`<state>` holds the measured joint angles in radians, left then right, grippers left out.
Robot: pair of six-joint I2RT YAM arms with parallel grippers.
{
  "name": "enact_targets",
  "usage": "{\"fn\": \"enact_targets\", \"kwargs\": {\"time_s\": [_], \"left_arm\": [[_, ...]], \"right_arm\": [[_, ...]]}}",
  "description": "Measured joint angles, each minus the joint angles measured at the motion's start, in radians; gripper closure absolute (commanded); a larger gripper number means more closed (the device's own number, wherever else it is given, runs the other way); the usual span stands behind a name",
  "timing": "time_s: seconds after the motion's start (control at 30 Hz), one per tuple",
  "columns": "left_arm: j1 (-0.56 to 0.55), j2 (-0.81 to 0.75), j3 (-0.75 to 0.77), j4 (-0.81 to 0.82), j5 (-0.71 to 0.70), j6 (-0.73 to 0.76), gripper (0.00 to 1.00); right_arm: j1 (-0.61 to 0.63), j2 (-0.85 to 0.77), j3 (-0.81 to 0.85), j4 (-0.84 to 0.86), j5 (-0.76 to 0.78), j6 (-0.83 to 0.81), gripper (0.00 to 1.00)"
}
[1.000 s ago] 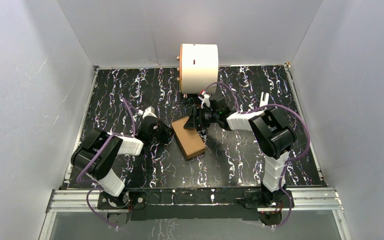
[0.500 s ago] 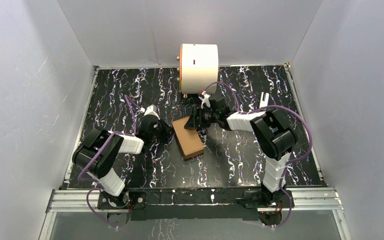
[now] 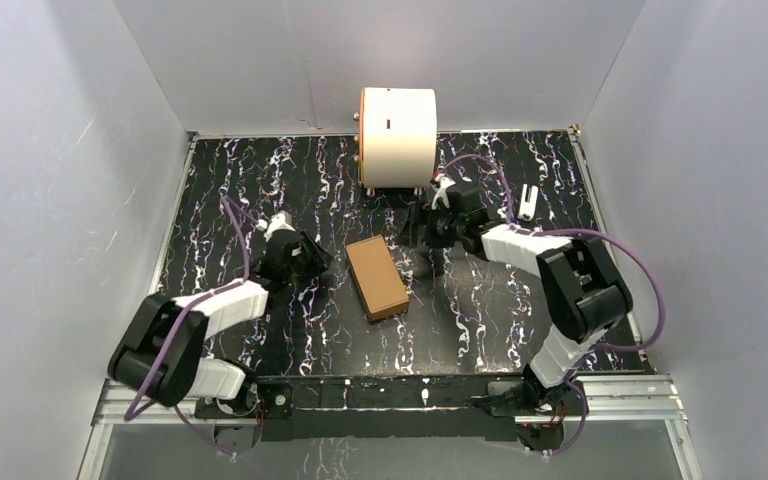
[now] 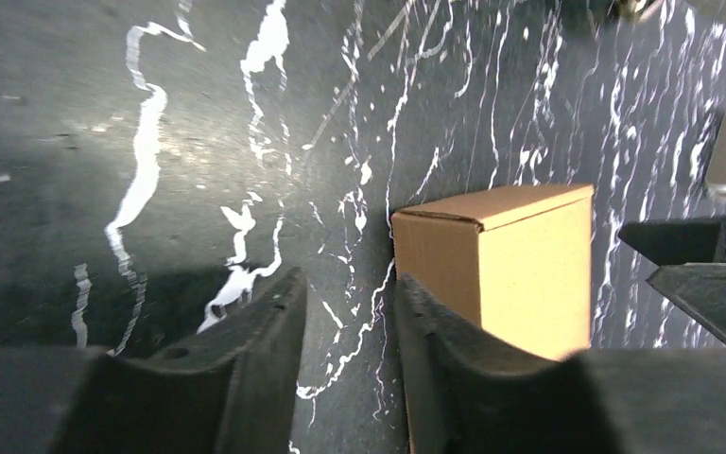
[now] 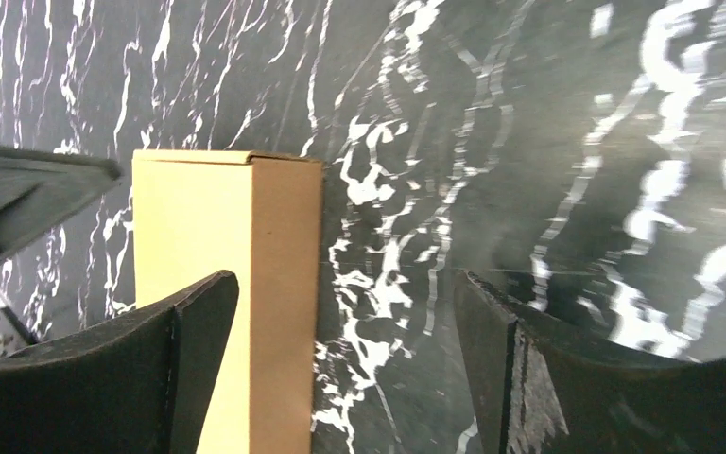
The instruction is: Fold the paper box
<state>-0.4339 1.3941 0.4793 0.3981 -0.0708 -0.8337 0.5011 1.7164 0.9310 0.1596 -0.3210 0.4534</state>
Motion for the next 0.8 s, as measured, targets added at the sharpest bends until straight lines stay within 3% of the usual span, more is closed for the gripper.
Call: {"fn": "enact_targets", "kwargs": {"time_s": [0.1, 0.2, 0.43, 0.8], "left_arm": [[0.033, -0.117, 0.000, -0.089, -0.029, 0.000, 0.30], [0.060, -0.265, 0.007, -0.208, -0.070, 0.012, 0.18], [0.079, -0.624, 0.158, -0.531, -0.187, 0.122, 0.09], [0.080, -1.069, 0.336, -0.774, -0.278, 0.348, 0.09]], "right_arm": [[-0.045, -0.068, -0.017, -0.037, 0.039, -0.022, 0.01], [-0.092, -0.179, -0.049, -0.091, 0.114, -0.056, 0.02], [-0.132, -0.515, -0.136, -0.216, 0.351, -0.145, 0.01], [-0.135, -1.069, -0.237, -0.351, 0.570, -0.261, 0.01]]}}
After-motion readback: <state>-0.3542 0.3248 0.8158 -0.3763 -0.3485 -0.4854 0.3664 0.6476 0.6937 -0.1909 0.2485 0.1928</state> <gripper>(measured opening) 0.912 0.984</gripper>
